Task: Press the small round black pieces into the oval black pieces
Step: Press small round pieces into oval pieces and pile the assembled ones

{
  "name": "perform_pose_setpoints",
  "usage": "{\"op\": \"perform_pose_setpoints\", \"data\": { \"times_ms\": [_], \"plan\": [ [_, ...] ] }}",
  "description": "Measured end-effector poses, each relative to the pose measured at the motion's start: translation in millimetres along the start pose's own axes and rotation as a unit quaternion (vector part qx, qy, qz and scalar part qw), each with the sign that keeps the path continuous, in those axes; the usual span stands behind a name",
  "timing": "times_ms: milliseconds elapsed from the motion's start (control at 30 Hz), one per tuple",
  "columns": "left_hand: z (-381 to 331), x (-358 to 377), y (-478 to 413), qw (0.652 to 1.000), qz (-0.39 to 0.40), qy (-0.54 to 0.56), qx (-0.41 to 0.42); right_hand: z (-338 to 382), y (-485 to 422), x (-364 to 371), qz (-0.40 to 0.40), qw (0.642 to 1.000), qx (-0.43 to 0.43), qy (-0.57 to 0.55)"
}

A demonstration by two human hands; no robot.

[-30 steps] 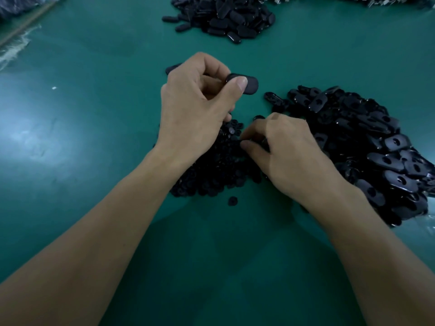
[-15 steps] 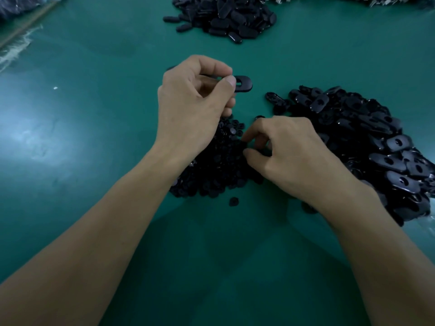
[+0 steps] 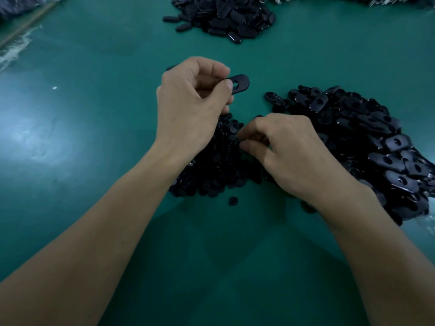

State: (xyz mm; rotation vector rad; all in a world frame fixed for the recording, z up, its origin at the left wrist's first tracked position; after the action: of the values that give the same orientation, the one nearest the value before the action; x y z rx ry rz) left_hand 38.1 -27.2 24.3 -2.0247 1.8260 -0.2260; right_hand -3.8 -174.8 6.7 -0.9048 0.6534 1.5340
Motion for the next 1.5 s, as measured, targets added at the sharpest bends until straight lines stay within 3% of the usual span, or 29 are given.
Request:
{"op": "perform_pose_setpoints", "data": {
  "times_ms": [267, 633, 1233, 1500],
  "plan": [
    [1, 0, 0, 1.0, 0.008, -0.016, 0.005, -6, 1, 2, 0.016, 1.0, 0.019, -0.009],
    [3, 0, -1, 1.0, 0.003, -0.016, 0.005, 0, 1, -5, -0.041, 0.999, -0.015, -0.001],
    [1, 2, 0, 1.0, 0.013, -0.02, 0.013, 7, -2, -5, -0.023, 1.0, -0.02, 0.006],
    [2, 2, 0, 0.999, 0.019, -0.033, 0.016, 7, 2, -15, -0.069, 0.995, -0.025, -0.073]
  ]
}}
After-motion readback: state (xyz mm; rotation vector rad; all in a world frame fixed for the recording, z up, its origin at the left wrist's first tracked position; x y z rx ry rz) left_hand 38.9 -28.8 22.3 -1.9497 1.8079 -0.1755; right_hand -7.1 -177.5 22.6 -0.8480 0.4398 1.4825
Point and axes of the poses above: each hand's wrist, its own y-axis away from the middle knuckle, its own x-axis out of the palm, z = x × y, the point moved 8 cm from there along -y, towards the middle knuckle, and after that the axes turned 6 degrees about x, right-handed, at the moved point
